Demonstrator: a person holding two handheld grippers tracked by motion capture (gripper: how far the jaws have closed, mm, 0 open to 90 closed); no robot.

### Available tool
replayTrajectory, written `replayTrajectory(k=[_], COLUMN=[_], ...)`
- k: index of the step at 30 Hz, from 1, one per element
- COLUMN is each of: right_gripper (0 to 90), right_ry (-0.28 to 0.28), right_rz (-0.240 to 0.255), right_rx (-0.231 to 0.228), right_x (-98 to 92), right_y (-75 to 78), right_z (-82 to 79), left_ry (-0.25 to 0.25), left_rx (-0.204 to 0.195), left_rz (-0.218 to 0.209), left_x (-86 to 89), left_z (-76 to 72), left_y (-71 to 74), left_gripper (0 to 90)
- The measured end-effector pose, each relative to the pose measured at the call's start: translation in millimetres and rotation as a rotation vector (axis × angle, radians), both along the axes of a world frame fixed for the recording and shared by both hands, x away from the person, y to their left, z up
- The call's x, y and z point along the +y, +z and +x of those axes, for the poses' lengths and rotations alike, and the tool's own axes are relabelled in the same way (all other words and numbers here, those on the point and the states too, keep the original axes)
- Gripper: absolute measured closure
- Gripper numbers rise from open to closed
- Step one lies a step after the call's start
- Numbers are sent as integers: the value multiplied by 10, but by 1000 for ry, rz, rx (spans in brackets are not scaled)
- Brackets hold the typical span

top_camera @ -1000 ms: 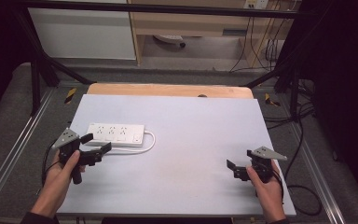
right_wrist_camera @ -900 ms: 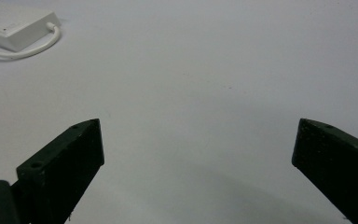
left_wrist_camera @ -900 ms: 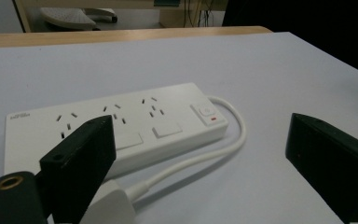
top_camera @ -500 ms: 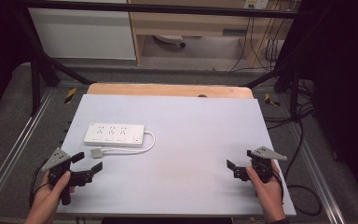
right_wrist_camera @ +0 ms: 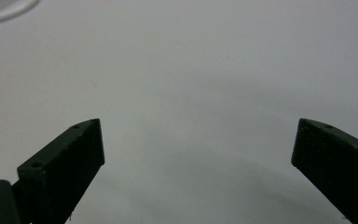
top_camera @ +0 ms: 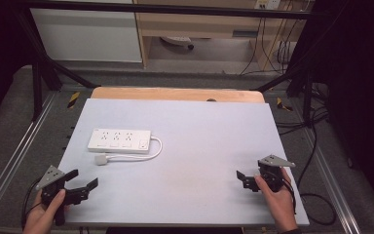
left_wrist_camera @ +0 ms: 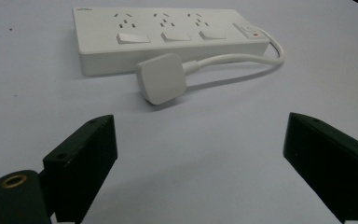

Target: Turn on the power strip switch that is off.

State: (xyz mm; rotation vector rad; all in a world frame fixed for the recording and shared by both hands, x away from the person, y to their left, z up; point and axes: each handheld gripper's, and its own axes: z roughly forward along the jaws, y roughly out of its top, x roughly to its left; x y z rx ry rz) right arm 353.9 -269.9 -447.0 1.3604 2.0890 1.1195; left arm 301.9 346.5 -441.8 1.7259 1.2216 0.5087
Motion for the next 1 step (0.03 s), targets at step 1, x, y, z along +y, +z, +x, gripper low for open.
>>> replayTrajectory(k=[1], right_gripper=[28], right_ry=[-3], right_rz=[-14], right_rx=[11], right_x=[5], right_y=[-14], right_z=[1], left_ry=[7], left_rx=[1], left_rz=[-3], left_x=[17], left_z=[-2], left_y=[0], left_gripper=[95])
